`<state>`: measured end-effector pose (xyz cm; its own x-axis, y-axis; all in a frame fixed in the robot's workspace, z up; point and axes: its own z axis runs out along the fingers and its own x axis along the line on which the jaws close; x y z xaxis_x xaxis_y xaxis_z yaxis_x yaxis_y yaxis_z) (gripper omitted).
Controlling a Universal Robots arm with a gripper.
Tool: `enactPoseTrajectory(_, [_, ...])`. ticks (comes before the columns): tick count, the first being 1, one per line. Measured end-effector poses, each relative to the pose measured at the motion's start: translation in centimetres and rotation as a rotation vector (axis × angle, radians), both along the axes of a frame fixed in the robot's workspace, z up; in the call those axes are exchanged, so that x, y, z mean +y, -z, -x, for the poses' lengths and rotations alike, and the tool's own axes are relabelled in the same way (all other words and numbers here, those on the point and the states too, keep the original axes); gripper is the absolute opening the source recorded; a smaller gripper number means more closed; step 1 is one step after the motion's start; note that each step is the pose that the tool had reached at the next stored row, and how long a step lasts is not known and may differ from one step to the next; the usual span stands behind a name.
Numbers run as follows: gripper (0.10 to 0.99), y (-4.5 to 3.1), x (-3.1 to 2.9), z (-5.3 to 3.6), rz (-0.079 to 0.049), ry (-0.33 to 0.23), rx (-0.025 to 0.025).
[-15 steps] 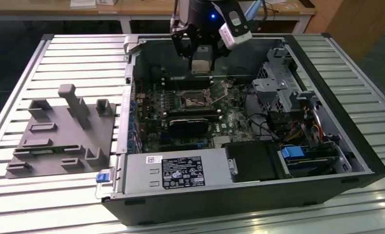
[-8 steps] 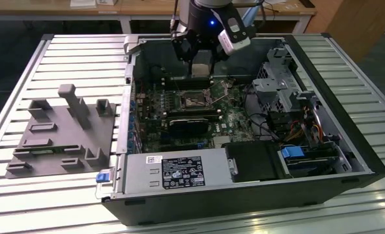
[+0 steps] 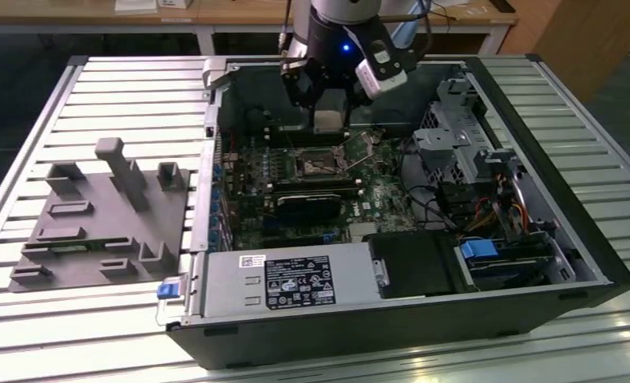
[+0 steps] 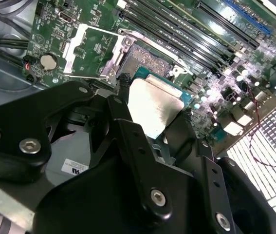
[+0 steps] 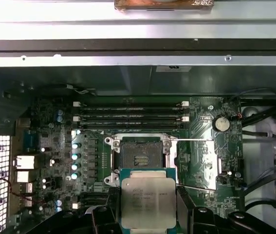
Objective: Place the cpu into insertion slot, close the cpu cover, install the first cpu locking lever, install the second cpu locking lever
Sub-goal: 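Place the cpu into insertion slot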
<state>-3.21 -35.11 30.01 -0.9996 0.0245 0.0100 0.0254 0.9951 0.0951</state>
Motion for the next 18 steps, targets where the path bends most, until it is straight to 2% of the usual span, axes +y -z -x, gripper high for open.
enactPoseTrajectory(3, [0.541, 0.39, 0.00, 0.00, 0.000, 0.010, -0.0003])
enactPoseTrajectory(18, [0.541, 1.55, 0.00, 0.00, 0.001, 0.280, -0.0005])
